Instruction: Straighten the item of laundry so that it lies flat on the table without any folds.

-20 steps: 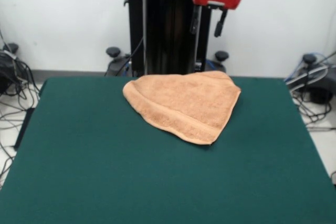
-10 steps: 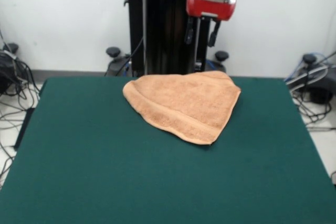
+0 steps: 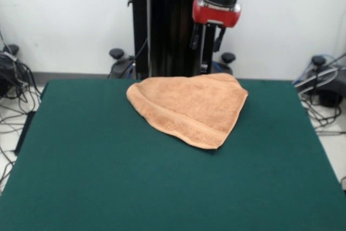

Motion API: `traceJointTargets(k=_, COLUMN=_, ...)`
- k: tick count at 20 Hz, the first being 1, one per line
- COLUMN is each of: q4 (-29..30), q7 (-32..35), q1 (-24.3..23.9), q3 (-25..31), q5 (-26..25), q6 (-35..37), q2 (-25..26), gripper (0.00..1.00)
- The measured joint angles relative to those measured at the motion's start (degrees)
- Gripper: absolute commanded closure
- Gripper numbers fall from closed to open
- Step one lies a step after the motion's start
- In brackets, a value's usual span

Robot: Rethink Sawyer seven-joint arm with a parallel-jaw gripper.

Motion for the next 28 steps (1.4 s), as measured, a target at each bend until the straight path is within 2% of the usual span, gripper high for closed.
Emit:
traceJointTargets(k=12, q4=-0.74, q7=0.00, q1=-0.36, q3=0.02, q5=0.00, q6=0.00, q2=2.06, gripper=0.00)
traceJointTargets(k=19, q4=-4.53, q7=0.00, q1=-0.51, q3=0.01, q5=0.01, q6=0.00, q2=4.21, gripper=0.00)
traceJointTargets(k=28, q4=-13.46, q7=0.00, q1=1.39, q3=0.02, q5=0.91, q6=0.00, q2=11.07, gripper=0.00)
